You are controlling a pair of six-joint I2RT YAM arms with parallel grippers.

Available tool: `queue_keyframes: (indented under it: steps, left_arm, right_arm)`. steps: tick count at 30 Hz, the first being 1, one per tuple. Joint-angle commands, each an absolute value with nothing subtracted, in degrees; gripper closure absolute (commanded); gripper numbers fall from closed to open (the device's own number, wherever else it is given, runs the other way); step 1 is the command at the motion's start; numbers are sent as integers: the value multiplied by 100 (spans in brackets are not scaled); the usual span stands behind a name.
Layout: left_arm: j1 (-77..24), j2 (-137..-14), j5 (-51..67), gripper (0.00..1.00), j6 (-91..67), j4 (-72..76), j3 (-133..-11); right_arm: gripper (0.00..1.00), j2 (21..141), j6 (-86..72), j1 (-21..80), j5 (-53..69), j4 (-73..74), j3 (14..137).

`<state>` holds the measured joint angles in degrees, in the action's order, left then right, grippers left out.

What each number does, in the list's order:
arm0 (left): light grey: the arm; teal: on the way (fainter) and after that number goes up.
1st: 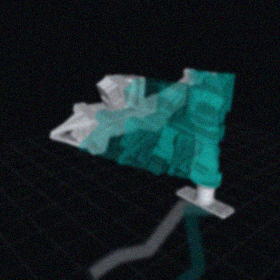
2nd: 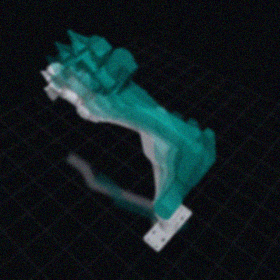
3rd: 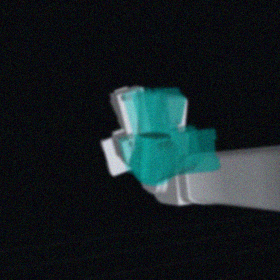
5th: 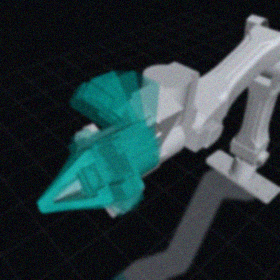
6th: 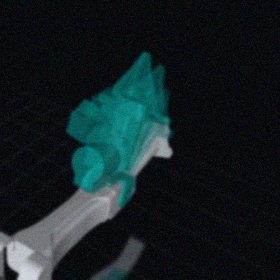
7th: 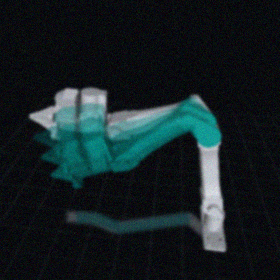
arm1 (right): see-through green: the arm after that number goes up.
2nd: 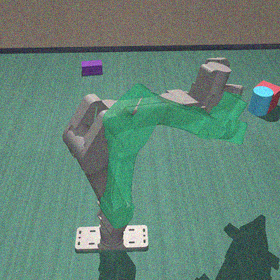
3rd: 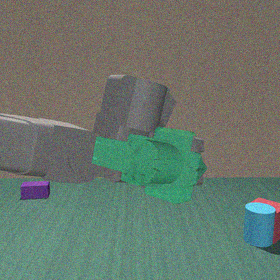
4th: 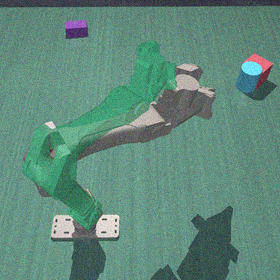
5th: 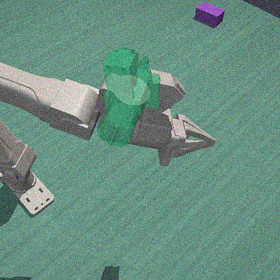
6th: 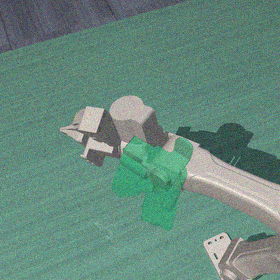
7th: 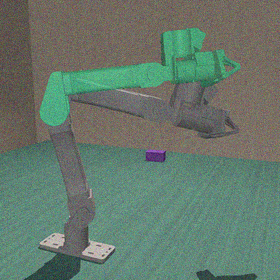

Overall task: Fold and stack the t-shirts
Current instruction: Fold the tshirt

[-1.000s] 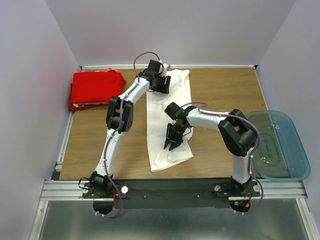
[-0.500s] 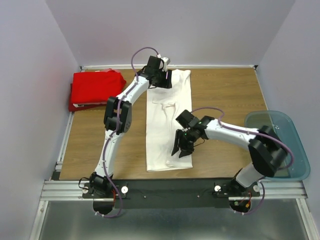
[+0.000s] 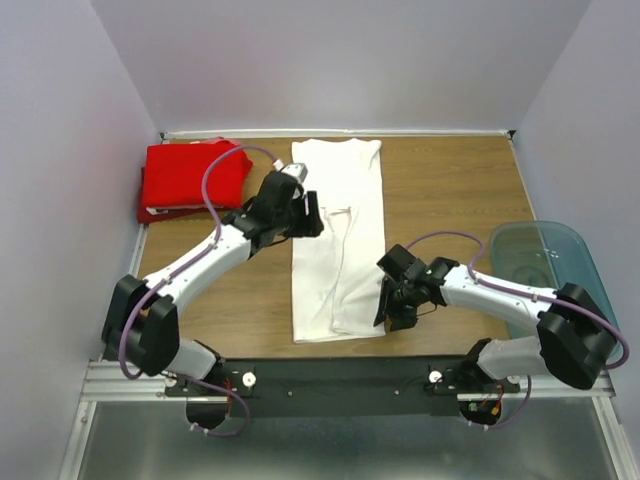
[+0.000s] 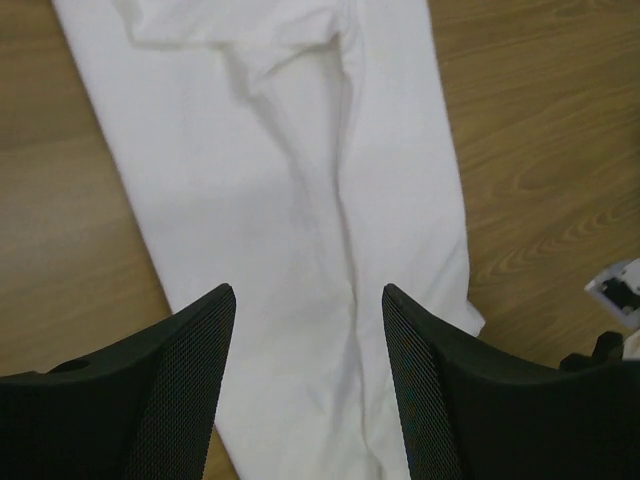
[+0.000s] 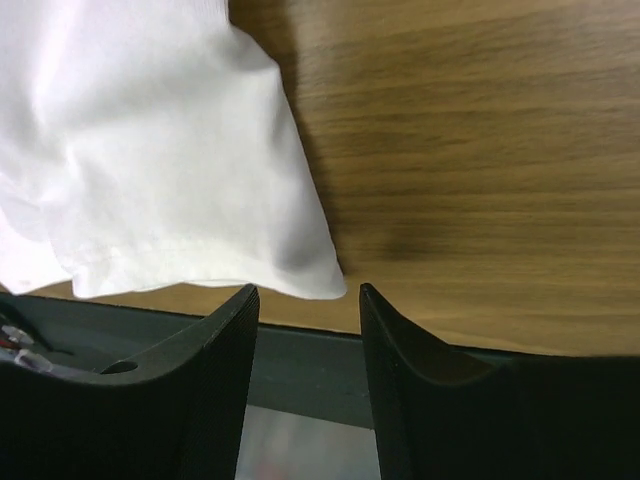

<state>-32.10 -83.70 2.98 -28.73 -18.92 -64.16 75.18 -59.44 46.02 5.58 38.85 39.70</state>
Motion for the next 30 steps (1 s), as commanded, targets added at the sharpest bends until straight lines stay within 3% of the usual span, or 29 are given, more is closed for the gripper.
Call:
queue_keyframes:
  steps: [1, 9, 16, 30]
  left_arm:
    - [-3304, -7343, -220, 32, -3910, -1898, -5179]
    - [-3778, -6258, -378, 32, -4869, -2487, -4044]
    - [-4236, -6381, -571, 32, -5308, -3120, -4017]
    - [-4605, -5950, -686, 32, -5941, -3647, -3656]
  right_arm:
    - [47, 7708, -5643, 4597, -139, 3920, 4131]
    - [48, 7507, -5545, 4597, -88, 3911, 3719]
    - [48, 6908, -5555, 4597, 290, 3911, 3516]
    - [52, 7453, -5432, 4614, 589, 3736, 3691]
